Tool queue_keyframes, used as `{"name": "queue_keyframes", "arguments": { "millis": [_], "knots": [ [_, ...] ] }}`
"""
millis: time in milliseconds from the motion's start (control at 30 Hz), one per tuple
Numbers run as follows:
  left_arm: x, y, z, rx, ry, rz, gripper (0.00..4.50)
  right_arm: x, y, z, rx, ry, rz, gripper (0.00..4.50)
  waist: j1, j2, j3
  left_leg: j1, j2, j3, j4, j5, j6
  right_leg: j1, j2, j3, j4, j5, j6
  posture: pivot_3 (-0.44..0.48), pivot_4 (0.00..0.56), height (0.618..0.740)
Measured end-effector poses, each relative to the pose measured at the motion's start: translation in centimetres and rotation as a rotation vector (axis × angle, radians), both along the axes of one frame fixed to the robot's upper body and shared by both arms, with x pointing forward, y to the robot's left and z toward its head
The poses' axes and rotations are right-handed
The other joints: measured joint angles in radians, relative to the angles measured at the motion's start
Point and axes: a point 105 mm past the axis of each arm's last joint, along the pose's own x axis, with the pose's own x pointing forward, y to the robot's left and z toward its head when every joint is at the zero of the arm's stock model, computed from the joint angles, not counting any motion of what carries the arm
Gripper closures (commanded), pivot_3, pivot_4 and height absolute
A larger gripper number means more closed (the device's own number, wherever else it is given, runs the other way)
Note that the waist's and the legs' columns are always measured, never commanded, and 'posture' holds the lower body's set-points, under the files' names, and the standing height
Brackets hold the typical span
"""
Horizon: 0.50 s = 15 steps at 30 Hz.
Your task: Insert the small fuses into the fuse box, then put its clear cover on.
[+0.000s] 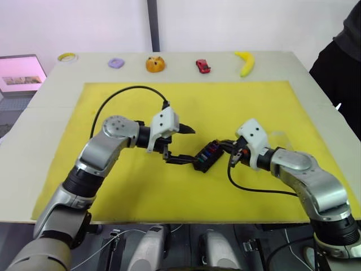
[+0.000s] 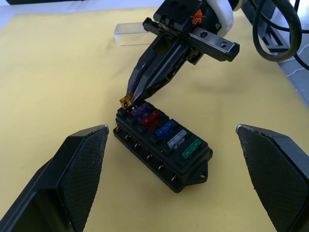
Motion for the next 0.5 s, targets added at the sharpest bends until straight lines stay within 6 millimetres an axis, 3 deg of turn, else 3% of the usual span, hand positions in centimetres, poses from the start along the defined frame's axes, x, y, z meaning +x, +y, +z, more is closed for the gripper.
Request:
{"name": "queue_keyframes", "arguments": {
  "millis": [333, 500],
  "knots": [
    [0.0, 0.2, 0.0, 0.004, 0.000, 0.004, 0.04, 0.3, 0.1, 1.7, 0.024, -0.002, 0.023, 4.50, 0.000, 0.000, 0.000, 0.000, 0.000, 0.000, 0.000, 0.000, 0.000, 0.000, 0.000, 0.000, 0.000, 0.000, 0.000, 0.000, 0.150, 0.735],
    [0.0, 0.2, -0.1, 0.008, 0.003, 0.000, 0.04, 0.2, 0.2, 1.5, 0.025, 0.004, 0.029, 4.50, 0.000, 0.000, 0.000, 0.000, 0.000, 0.000, 0.000, 0.000, 0.000, 0.000, 0.000, 0.000, 0.000, 0.000, 0.000, 0.000, 0.150, 0.735]
  ]
}}
